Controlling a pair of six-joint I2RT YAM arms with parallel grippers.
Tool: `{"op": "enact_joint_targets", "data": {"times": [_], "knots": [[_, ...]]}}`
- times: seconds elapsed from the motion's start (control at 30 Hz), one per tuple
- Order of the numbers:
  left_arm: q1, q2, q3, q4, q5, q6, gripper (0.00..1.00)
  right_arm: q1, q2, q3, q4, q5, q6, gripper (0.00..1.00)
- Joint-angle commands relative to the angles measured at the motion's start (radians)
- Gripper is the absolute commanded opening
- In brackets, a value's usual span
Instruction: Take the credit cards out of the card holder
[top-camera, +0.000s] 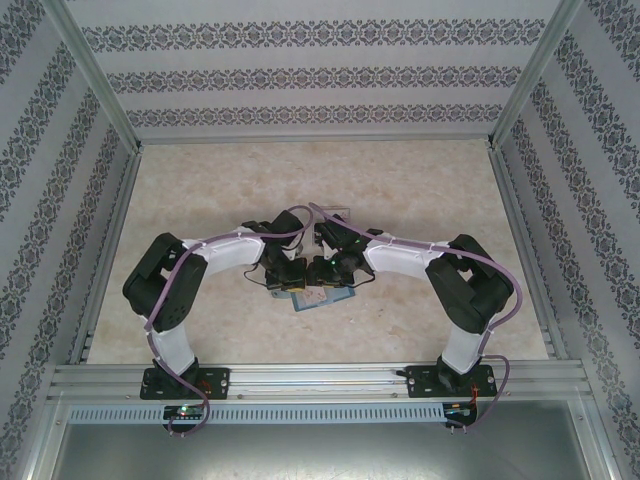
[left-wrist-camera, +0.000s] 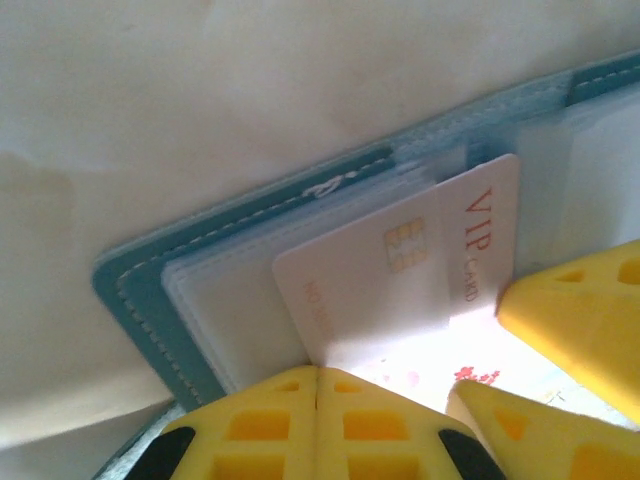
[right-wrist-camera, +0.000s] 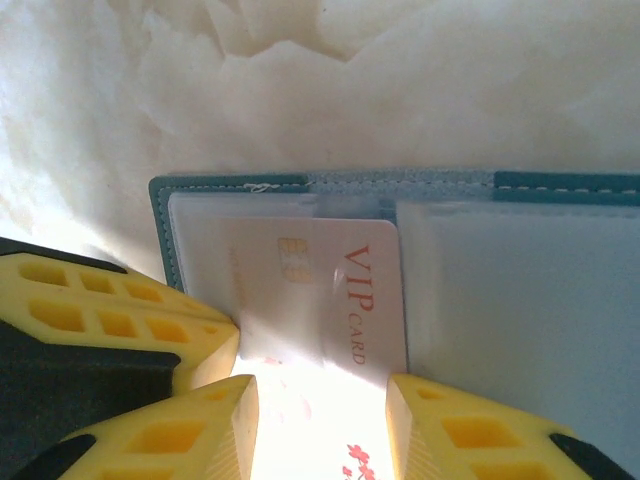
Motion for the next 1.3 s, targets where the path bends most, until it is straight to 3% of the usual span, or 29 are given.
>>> {"op": "enact_joint_targets", "data": {"times": [0.0, 0.4, 0.6, 1.27], "knots": [[-0.01, 0.045, 0.004, -0.052, -0.024, 0.03, 0.04, -0.012, -0.017, 0.008, -0.026, 0.02, -0.012, 0.39], [-0.012, 0.05, 0.012, -0.112, -0.08, 0.055, 0.04, -0.013, -0.008, 0.008, -0.081, 0.082, -0.035, 0.39], [-0.013, 0.053, 0.013, -0.114, -0.079, 0.057, 0.04, -0.015, -0.024, 0.003, -0.041, 0.034, -0.026, 0.4], [-0.012, 0.06, 0.024, -0.117, -0.08, 0.062, 0.04, -0.03, -0.024, -0.008, -0.046, 0.05, -0.027, 0.41]]}}
